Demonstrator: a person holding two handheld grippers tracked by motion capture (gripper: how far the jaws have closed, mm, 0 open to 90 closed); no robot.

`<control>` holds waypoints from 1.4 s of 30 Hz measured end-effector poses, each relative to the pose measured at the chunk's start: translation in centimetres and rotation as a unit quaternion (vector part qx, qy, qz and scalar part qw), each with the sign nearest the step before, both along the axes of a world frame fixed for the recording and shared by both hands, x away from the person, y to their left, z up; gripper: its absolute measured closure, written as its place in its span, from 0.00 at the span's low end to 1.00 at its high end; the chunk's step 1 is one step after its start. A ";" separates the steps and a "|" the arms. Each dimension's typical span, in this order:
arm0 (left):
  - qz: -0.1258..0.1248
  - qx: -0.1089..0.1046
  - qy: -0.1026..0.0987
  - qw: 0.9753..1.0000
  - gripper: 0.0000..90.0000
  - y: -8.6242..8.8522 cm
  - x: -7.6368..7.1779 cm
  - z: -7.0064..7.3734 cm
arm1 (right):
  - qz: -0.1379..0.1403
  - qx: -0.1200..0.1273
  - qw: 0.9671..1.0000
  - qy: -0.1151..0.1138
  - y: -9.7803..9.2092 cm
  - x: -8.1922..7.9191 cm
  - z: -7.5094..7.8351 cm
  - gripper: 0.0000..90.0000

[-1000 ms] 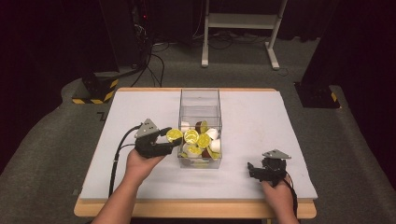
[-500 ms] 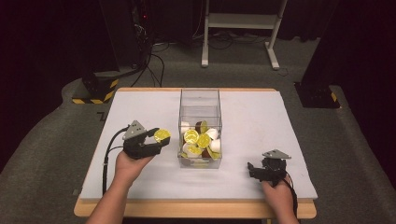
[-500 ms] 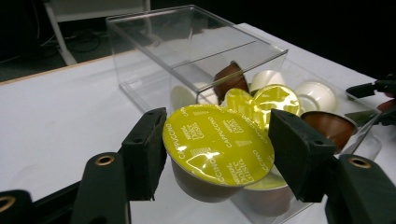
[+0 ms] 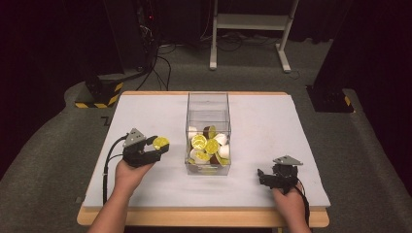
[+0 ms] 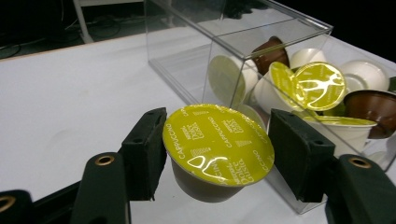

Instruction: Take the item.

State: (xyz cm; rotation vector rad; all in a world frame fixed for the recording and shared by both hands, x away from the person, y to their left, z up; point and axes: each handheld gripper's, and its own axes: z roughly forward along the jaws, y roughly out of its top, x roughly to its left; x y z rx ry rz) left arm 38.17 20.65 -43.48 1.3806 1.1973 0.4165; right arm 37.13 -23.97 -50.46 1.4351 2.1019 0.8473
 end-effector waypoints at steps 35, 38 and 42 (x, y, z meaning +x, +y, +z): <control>0.076 0.043 0.023 0.996 0.44 0.7 7.4 -3.3 | 0.001 0.000 1.000 -0.001 0.0 0.0 0.0 0.12; 0.076 0.048 0.034 0.995 0.44 0.6 7.7 -3.9 | 0.000 0.000 1.000 0.000 0.0 0.0 0.0 0.12; 0.078 0.047 0.044 0.995 0.44 0.9 8.0 -4.7 | -0.001 0.000 1.000 0.000 0.0 0.0 0.0 0.12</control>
